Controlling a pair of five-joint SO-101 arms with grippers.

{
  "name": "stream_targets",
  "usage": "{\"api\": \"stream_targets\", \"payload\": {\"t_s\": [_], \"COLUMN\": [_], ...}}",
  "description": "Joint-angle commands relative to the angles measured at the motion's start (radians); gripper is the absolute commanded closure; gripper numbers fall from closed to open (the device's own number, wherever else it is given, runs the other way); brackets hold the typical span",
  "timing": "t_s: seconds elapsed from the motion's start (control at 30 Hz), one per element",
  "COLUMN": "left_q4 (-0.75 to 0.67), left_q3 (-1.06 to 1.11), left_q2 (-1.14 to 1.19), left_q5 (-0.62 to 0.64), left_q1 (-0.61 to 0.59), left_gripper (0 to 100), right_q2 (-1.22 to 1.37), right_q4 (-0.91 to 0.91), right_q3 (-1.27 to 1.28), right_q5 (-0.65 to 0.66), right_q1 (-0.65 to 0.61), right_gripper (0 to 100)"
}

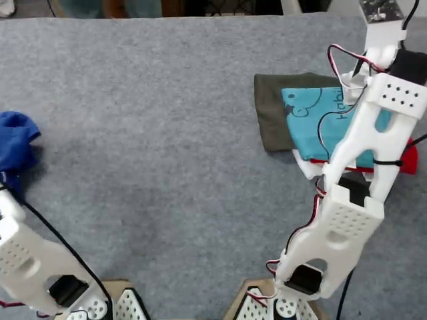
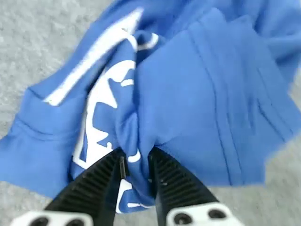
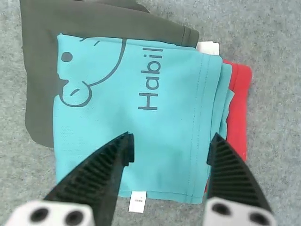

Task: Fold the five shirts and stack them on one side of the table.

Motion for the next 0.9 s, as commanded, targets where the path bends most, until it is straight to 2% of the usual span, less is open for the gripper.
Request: {"api": "stream_targets", "payload": {"t_s": [0.0,0.17,0.37,0.6,0.77,0.87], "left_q4": [0.112,0.230,0.331,0.453,0.520,0.539], "left_q3": [-0.073,-0.070,-0.070,-0.070,-0.068,-0.008], "left_q2": [-0.071,-0.161,-0.269,-0.298,-0.298,-0.302], "left_q5": [-0.006,-0.008,-0.017,-0.218,-0.310,-0.422], "left_q1": [0.097,0.309,0.628,1.024,1.202,1.287], "left_gripper": [97,97,97,97,97,88], "right_q2": [-0.016,-0.018,-0.041,-0.105,-0.111,-0.111], "right_q4": [0.006,0.006,0.006,0.006,0.006,0.006], "right_q3": [-0.048,-0.051,-0.047,-0.047,-0.047,-0.045], "right_q5": [-0.009,-0.009,-0.009,-0.006,-0.003,-0.003], "right_q1": [-0.008,-0.009,-0.005,-0.014,-0.015,-0.040], "right_gripper": [74.7,74.7,74.7,74.7,74.7,74.7]}}
